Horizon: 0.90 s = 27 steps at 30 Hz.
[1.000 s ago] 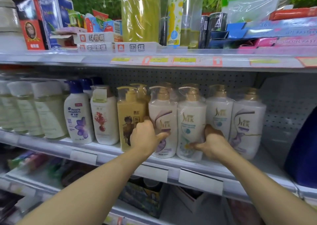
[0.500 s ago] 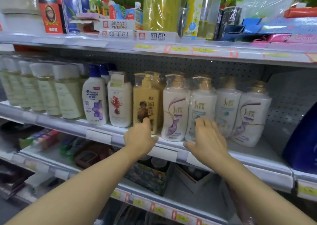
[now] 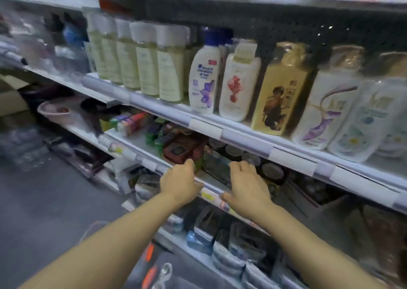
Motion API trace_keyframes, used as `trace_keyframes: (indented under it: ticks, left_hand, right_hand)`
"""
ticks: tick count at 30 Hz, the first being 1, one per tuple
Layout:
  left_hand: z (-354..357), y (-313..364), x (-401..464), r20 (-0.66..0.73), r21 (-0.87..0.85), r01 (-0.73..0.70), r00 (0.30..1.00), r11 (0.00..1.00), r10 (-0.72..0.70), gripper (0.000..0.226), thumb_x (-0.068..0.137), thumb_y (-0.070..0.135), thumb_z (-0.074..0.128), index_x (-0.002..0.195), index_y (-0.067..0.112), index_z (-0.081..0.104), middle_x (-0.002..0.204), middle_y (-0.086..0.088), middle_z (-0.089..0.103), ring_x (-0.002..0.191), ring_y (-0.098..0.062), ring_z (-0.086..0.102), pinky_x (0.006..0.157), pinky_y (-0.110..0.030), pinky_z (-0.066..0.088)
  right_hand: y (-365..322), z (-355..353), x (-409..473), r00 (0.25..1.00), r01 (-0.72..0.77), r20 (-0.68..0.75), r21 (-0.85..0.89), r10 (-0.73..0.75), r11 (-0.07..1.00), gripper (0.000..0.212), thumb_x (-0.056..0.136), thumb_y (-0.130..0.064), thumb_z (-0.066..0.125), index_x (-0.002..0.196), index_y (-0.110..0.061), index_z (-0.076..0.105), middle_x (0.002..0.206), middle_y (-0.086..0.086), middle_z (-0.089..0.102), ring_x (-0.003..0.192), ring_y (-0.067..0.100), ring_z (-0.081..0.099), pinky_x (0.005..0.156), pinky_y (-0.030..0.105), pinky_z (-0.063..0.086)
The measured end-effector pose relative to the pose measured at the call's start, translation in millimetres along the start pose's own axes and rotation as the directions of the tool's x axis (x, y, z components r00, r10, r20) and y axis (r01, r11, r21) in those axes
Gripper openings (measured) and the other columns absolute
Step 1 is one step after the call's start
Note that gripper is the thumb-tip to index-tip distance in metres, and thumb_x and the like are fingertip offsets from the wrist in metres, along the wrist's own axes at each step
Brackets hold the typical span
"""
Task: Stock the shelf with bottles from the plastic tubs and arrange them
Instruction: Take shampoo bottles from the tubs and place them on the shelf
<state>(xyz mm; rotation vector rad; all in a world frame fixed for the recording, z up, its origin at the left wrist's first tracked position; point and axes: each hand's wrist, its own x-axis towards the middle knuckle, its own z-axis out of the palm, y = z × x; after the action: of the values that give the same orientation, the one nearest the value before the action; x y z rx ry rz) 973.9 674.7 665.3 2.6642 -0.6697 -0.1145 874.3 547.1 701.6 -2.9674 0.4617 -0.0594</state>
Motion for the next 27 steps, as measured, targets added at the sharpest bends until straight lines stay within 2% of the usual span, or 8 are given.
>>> trace_keyframes:
  ticks: [5, 9, 14, 16, 19, 23, 27]
  left_hand:
    - [34.8, -71.0, -23.2, 0.092, -0.039, 0.153, 0.985, 0.987, -0.149, 0.045, 0.085, 0.045, 0.065, 0.114, 0.017, 0.046, 0.109, -0.006, 0.065, 0.106, -0.029, 0.059, 0.077, -0.036, 0.046]
    - [68.4, -123.5, -48.9, 0.178, -0.047, 0.29, 0.944, 0.956, -0.278, 0.043, 0.087, 0.038, 0.063, 0.118, 0.014, 0.048, 0.116, -0.009, 0.062, 0.112, -0.032, 0.056, 0.082, -0.037, 0.045]
    - [117.1, -181.9, -81.1, 0.284, -0.05, 0.449, 0.863, 0.892, -0.418, 0.047, 0.085, 0.039, 0.063, 0.122, 0.015, 0.047, 0.118, -0.01, 0.063, 0.114, -0.031, 0.057, 0.089, -0.037, 0.048]
    - [139.1, -200.3, -92.2, 0.32, -0.056, 0.512, 0.822, 0.857, -0.47, 0.046, 0.085, 0.04, 0.063, 0.121, 0.016, 0.047, 0.119, -0.009, 0.063, 0.113, -0.031, 0.057, 0.09, -0.038, 0.048]
    - [176.1, -222.9, -104.5, 0.37, -0.061, 0.61, 0.749, 0.79, -0.549, 0.048, 0.085, 0.044, 0.064, 0.121, 0.017, 0.047, 0.118, -0.006, 0.062, 0.111, -0.03, 0.058, 0.088, -0.037, 0.048]
    - [234.5, -247.2, -113.8, 0.399, -0.059, 0.689, 0.68, 0.722, -0.615, 0.049, 0.086, 0.043, 0.063, 0.124, 0.019, 0.044, 0.118, -0.004, 0.061, 0.111, -0.026, 0.058, 0.087, -0.034, 0.045]
    - [305.1, -266.2, -118.5, 0.425, -0.076, 0.77, 0.6, 0.634, -0.678, 0.052, 0.087, 0.042, 0.063, 0.126, 0.018, 0.039, 0.123, -0.005, 0.058, 0.114, -0.027, 0.056, 0.088, -0.037, 0.046]
  right_hand:
    - [-39.9, 68.9, 9.1, 0.983, 0.037, 0.177, 0.003, -0.037, 0.999, 0.064, 0.084, -0.043, 0.065, 0.133, -0.014, 0.034, 0.133, 0.009, 0.038, 0.125, 0.028, 0.035, 0.096, 0.038, 0.041]
    - [-58.5, 123.8, 8.0, 0.95, 0.062, 0.307, 0.011, -0.062, 0.998, 0.065, 0.085, -0.039, 0.065, 0.134, -0.013, 0.033, 0.133, 0.009, 0.039, 0.125, 0.028, 0.036, 0.096, 0.036, 0.041]
    - [-73.0, 196.2, 6.2, 0.891, 0.106, 0.444, 0.012, -0.1, 0.994, 0.062, 0.085, -0.039, 0.065, 0.133, -0.013, 0.035, 0.135, 0.009, 0.038, 0.126, 0.028, 0.036, 0.098, 0.036, 0.04]
    - [-75.3, 227.2, 7.2, 0.86, 0.13, 0.495, 0.016, -0.12, 0.991, 0.065, 0.085, -0.039, 0.064, 0.135, -0.012, 0.034, 0.137, 0.01, 0.038, 0.127, 0.028, 0.036, 0.1, 0.035, 0.038]
    - [-77.0, 273.9, 10.5, 0.812, 0.165, 0.565, 0.019, -0.147, 0.986, 0.059, 0.084, -0.039, 0.065, 0.128, -0.012, 0.036, 0.134, 0.01, 0.041, 0.126, 0.029, 0.037, 0.097, 0.035, 0.038]
    - [-73.8, 342.3, 19.9, 0.776, 0.2, 0.603, 0.04, -0.183, 0.979, 0.054, 0.084, -0.039, 0.066, 0.123, -0.012, 0.041, 0.129, 0.008, 0.046, 0.122, 0.027, 0.041, 0.093, 0.033, 0.039]
    - [-62.5, 418.9, 30.8, 0.741, 0.218, 0.638, 0.069, -0.211, 0.973, 0.056, 0.087, -0.036, 0.063, 0.131, -0.012, 0.038, 0.133, 0.007, 0.046, 0.125, 0.025, 0.041, 0.095, 0.033, 0.038]
